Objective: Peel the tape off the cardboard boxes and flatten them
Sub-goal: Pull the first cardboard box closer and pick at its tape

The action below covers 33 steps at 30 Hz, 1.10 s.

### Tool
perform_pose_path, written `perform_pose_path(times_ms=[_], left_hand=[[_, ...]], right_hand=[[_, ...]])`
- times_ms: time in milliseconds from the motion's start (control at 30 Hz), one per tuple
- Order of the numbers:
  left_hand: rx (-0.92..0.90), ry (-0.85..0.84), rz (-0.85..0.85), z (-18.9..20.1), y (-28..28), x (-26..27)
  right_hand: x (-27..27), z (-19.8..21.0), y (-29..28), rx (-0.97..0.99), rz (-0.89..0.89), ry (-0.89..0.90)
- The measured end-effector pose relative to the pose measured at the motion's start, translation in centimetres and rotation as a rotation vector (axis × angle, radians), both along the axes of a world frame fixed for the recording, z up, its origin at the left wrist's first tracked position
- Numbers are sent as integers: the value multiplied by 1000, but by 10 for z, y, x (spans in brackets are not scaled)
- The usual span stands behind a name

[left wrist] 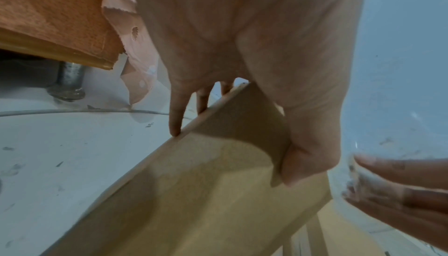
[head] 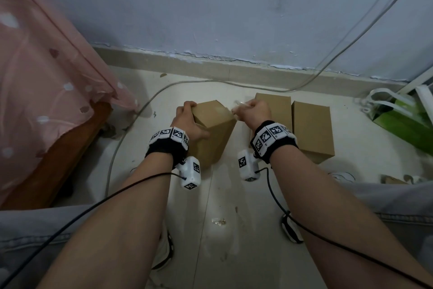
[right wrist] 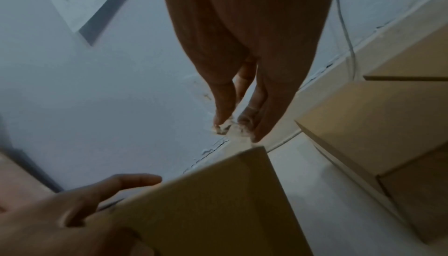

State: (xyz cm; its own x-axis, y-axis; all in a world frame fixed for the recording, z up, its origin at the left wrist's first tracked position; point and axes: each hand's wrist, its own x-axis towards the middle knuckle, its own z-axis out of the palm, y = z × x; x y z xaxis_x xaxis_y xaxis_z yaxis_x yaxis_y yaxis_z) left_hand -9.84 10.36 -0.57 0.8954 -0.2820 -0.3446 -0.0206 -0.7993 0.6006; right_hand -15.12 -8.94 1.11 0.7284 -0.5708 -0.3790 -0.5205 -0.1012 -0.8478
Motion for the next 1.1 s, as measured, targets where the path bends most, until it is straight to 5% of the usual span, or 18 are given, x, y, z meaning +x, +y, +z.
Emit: perform_pose_path(times_ms=[267, 367, 467, 700, 867, 1100], left_hand=[[323, 34, 8, 10, -14, 4], [405, 83, 12, -1, -15, -2], [385, 23, 32, -10, -18, -8], [415, 65, -108, -12, -28, -16], [149, -124, -213, -2, -46, -21], [-148, 20, -76, 2, -61, -29]], right_hand=[[-2, -1, -2, 136, 36, 15], [-2, -7, 0, 37, 32, 78], [-8, -11, 2, -44, 97, 145], [-9, -13, 3, 185, 153, 138], [-14, -11, 9, 177, 184, 170], [-18, -14, 7, 28, 296, 174]])
